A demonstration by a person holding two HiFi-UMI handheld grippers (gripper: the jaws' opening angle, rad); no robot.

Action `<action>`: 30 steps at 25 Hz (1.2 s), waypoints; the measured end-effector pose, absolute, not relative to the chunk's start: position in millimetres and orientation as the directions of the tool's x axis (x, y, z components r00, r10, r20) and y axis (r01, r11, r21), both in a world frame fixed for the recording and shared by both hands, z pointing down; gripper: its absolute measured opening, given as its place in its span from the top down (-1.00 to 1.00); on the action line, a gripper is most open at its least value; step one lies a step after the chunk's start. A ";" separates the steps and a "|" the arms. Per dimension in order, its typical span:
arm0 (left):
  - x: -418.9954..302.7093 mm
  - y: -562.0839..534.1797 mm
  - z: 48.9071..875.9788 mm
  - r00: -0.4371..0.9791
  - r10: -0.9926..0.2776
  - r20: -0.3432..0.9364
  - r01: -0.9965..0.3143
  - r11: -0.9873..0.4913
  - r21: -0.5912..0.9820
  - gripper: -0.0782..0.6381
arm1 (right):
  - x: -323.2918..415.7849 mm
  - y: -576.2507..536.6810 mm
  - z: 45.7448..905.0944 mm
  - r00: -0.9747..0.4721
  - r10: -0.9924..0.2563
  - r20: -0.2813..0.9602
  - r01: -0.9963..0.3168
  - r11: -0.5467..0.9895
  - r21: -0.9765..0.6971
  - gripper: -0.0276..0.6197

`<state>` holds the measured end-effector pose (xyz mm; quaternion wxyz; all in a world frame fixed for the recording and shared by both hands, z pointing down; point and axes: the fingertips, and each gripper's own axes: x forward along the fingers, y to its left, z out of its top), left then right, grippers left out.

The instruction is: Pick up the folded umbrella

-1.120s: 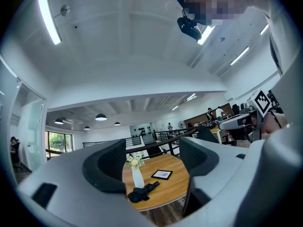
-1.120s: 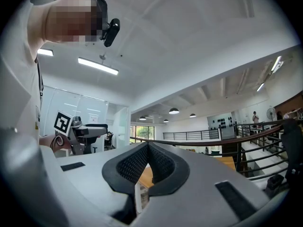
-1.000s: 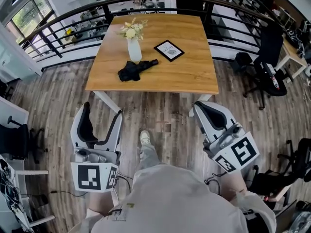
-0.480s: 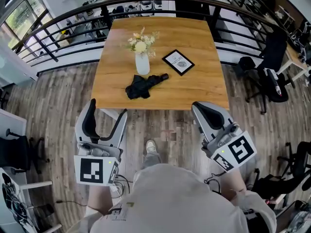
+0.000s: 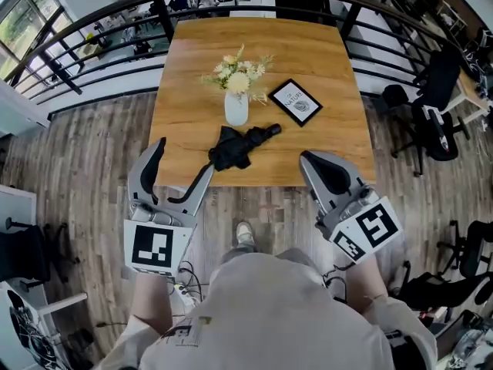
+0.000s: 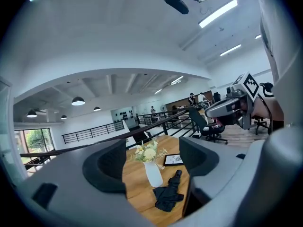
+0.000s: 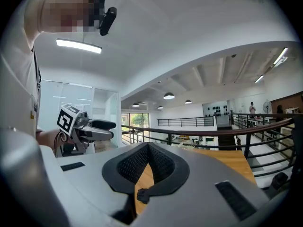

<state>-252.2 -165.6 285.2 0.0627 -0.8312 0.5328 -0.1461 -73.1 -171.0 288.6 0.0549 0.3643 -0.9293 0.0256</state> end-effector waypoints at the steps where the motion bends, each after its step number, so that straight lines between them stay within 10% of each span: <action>1: -253.3 -172.2 287.6 0.392 -0.902 0.179 -0.868 -0.428 -0.254 -0.19 | -76.0 -176.8 292.1 -0.728 -0.673 0.130 -0.680 0.733 -0.010 0.82; 30: -155.1 -280.8 496.7 0.415 -0.611 0.674 -0.682 -0.700 -0.214 -0.19 | -33.3 -277.8 393.8 -0.793 -0.484 0.370 -0.567 0.808 -0.159 0.82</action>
